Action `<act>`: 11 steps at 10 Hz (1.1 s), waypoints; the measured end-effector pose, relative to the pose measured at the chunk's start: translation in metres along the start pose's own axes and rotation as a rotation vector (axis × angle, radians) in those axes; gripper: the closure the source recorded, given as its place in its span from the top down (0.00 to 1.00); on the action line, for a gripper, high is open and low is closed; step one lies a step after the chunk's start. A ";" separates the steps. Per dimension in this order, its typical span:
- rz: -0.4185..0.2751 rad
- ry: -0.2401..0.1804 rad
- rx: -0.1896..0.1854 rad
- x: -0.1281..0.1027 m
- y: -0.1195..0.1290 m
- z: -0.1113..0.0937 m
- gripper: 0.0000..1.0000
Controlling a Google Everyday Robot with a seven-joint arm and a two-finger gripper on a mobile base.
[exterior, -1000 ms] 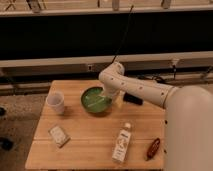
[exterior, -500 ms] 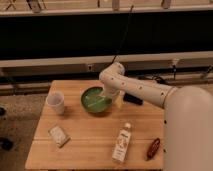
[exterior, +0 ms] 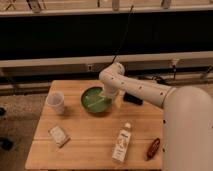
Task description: Drag the ceramic bowl in a circle
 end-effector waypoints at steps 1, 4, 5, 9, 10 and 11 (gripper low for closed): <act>0.000 -0.005 -0.004 -0.002 -0.001 0.001 0.80; 0.001 -0.016 -0.003 -0.001 -0.002 0.002 0.80; 0.001 -0.020 -0.005 -0.001 -0.002 0.003 0.80; 0.001 -0.033 -0.008 -0.003 -0.004 0.004 0.80; 0.000 -0.034 -0.009 -0.002 -0.004 0.005 0.80; 0.000 -0.038 -0.010 -0.002 -0.005 0.005 0.80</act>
